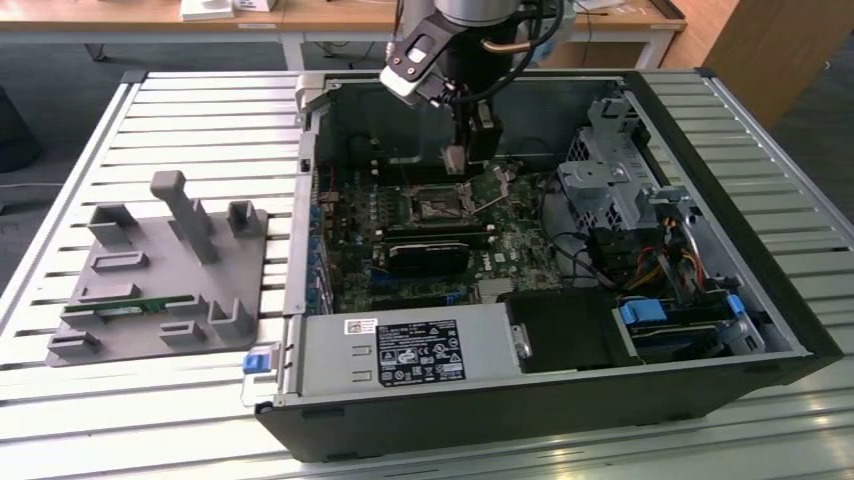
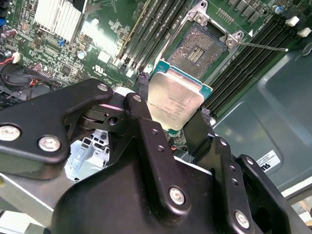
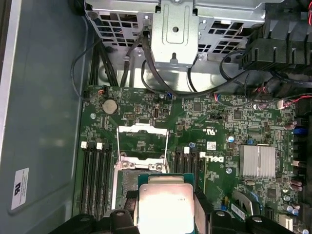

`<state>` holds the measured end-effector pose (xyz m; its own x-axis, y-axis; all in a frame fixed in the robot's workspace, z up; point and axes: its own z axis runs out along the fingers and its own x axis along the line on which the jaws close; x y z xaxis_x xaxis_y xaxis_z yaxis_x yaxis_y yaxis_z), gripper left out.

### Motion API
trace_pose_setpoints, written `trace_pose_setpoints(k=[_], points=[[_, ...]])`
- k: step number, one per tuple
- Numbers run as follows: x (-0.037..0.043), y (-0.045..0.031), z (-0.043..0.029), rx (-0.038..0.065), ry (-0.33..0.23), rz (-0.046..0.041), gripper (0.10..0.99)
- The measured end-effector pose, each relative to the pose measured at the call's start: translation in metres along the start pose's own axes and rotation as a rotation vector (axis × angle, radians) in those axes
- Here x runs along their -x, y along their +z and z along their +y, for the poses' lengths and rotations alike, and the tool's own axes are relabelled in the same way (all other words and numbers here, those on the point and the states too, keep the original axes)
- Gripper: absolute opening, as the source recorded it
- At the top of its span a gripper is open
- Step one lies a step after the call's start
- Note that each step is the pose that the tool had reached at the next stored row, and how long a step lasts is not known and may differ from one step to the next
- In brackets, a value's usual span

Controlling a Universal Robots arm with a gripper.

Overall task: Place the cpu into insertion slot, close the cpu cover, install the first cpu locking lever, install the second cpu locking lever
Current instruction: 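Place the cpu into insertion slot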

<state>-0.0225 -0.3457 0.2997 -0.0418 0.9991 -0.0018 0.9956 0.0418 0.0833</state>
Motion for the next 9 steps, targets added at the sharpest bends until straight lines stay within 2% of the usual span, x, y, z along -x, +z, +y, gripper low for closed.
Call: trace_pose_setpoints(k=[9], points=[[0.0, 0.0076, -0.0006, 0.0, 0.0, -0.0021, 0.537]])
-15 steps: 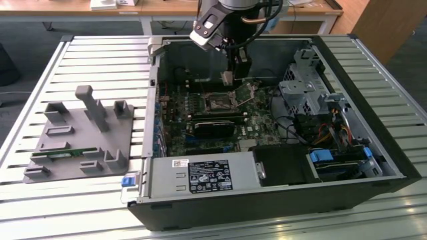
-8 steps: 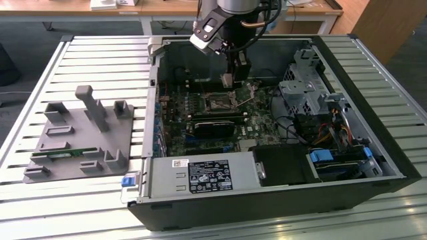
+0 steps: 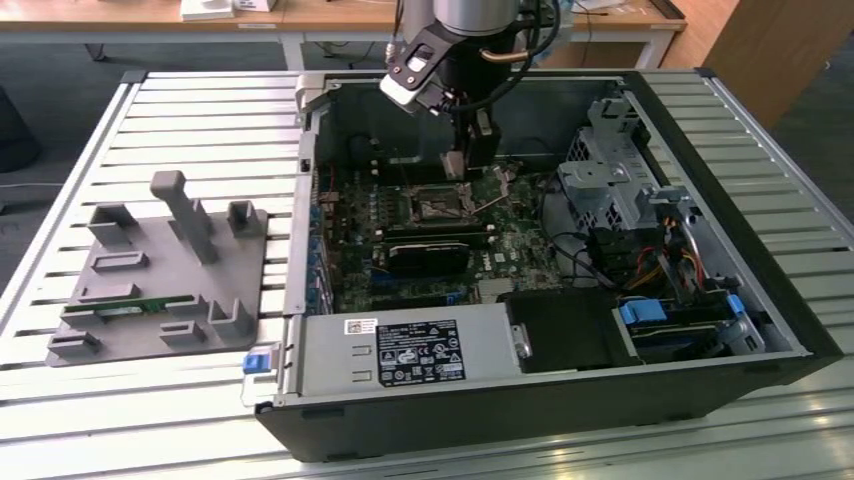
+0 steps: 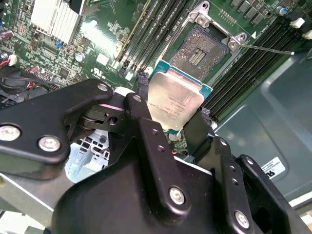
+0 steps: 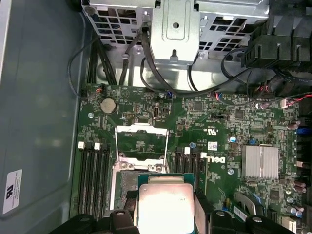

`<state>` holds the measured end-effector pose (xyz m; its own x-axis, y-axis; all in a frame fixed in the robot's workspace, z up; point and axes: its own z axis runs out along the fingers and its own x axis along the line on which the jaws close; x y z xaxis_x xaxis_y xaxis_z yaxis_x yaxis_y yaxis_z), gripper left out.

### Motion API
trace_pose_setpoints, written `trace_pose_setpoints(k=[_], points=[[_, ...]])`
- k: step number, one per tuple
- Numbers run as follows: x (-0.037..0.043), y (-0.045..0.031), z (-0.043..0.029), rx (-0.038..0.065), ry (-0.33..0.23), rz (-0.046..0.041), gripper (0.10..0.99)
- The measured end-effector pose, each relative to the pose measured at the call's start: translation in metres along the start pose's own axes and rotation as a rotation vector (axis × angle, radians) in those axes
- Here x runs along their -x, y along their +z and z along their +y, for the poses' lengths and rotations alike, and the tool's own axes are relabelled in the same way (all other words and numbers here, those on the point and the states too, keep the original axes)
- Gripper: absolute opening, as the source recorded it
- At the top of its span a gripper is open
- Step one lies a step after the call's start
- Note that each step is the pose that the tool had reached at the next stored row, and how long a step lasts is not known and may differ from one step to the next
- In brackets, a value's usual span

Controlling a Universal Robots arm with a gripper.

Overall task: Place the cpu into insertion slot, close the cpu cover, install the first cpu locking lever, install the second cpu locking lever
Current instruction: 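Place the cpu into insertion slot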

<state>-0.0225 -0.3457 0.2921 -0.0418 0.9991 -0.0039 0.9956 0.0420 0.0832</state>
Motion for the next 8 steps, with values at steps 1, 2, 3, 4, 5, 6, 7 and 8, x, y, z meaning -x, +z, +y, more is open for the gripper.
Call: trace_pose_setpoints(k=[1, 2, 3, 4, 5, 6, 7, 8], points=[[0.0, 0.0008, -0.0001, 0.0, 0.0, -0.0001, 0.537], [0.0, 0.0016, -0.0001, 0.0, 0.0, -0.0003, 0.537], [0.0, 0.0025, -0.0002, 0.0, 0.0, -0.0003, 0.537], [0.0, 0.0033, -0.0003, 0.0, 0.0, -0.0005, 0.537], [0.0, 0.0041, -0.0003, 0.0, 0.0, -0.0006, 0.537], [0.0, 0.005, -0.0004, 0.0, 0.0, -0.0007, 0.537], [0.0, 0.0058, -0.0005, 0.0, 0.0, -0.0007, 0.537], [0.0, 0.0065, -0.0005, 0.0, 0.0, -0.0008, 0.537]])
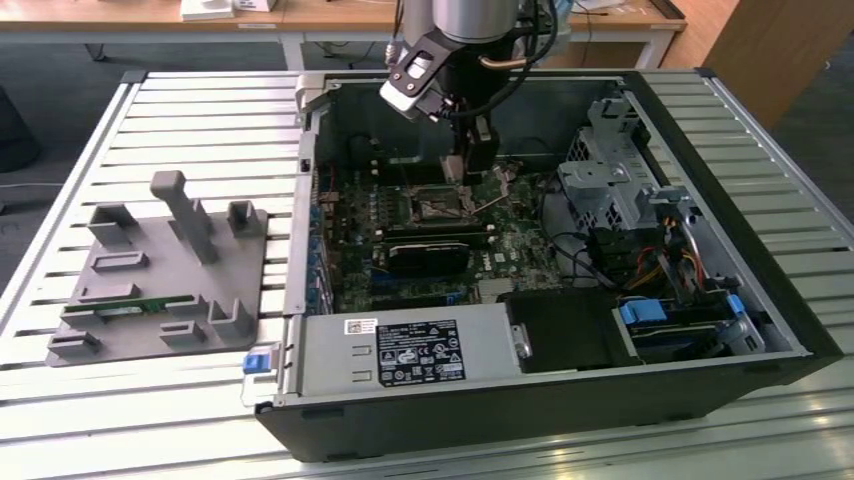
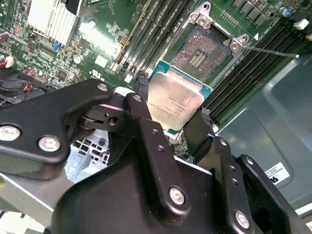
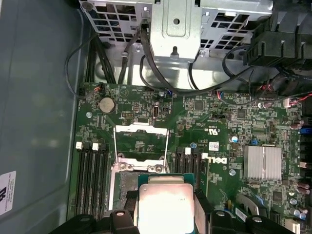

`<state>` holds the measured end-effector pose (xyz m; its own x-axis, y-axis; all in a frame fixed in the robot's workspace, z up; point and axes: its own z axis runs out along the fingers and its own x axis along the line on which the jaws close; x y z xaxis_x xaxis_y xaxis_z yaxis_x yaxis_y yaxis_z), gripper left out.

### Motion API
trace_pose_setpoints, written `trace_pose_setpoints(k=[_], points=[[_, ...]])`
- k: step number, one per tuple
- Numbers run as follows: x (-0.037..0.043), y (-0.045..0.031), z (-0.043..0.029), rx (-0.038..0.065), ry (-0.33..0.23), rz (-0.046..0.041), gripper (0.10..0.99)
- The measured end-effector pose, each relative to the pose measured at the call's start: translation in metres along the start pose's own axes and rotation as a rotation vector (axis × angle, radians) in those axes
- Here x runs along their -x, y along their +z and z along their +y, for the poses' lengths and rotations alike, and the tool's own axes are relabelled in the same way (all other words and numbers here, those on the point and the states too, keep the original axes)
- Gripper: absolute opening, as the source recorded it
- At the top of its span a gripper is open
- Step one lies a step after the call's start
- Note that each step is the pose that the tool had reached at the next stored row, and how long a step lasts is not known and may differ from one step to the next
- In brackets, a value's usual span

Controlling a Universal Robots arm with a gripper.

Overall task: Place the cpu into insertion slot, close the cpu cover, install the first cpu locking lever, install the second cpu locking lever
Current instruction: 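Place the cpu into insertion slot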

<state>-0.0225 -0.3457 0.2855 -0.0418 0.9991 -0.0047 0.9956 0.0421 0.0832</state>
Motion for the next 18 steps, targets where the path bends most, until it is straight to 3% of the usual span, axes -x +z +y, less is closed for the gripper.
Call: trace_pose_setpoints(k=[18], points=[[-0.0001, 0.0139, -0.0012, 0.0, 0.0, -0.0007, 0.537]])
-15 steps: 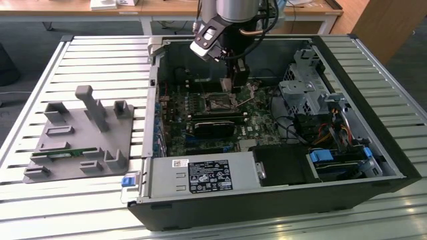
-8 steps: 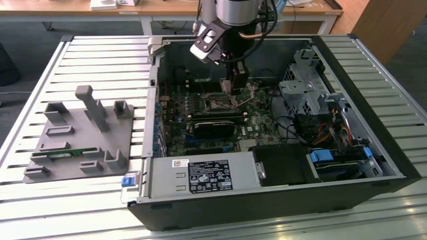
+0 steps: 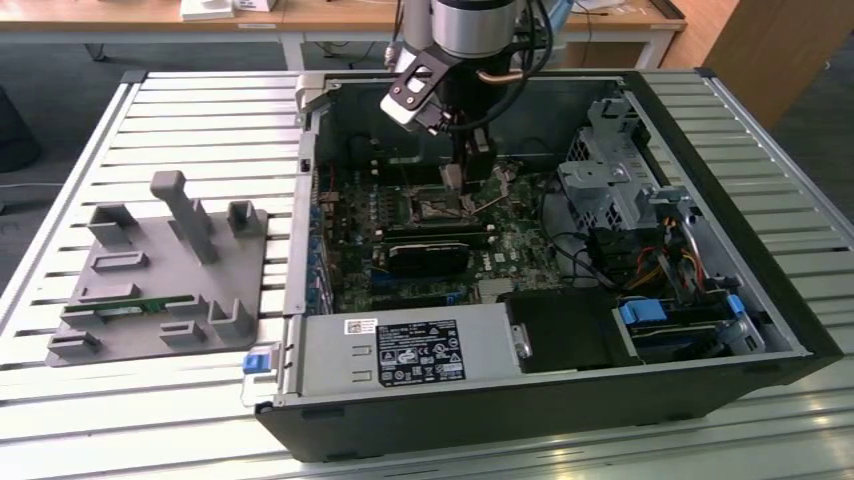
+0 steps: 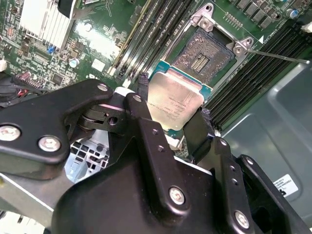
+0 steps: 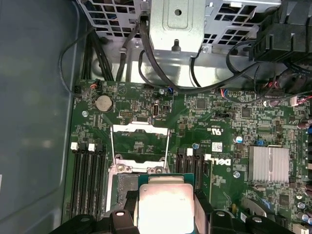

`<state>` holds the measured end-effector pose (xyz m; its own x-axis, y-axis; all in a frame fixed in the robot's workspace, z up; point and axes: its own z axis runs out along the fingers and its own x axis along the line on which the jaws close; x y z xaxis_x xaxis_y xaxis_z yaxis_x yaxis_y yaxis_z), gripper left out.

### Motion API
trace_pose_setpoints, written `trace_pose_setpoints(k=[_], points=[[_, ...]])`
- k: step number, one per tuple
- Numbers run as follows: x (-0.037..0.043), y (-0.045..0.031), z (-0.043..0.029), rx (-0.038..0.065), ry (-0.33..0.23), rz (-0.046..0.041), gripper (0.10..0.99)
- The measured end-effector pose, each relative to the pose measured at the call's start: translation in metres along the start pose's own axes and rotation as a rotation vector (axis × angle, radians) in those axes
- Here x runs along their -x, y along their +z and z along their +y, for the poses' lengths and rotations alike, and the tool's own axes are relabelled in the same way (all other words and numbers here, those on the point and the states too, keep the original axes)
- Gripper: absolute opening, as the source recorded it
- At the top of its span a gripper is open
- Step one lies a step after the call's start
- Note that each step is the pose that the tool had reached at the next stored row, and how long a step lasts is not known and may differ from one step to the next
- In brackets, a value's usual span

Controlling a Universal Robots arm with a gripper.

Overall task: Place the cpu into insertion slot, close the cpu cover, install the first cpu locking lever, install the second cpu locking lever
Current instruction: 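Place the cpu into insertion slot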

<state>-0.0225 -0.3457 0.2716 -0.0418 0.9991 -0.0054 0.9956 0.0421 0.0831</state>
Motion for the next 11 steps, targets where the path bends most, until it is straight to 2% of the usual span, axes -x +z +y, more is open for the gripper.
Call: trace_pose_setpoints(k=[11], points=[[0.0, 0.0081, -0.0007, 0.0, 0.0, -0.0001, 0.537]])
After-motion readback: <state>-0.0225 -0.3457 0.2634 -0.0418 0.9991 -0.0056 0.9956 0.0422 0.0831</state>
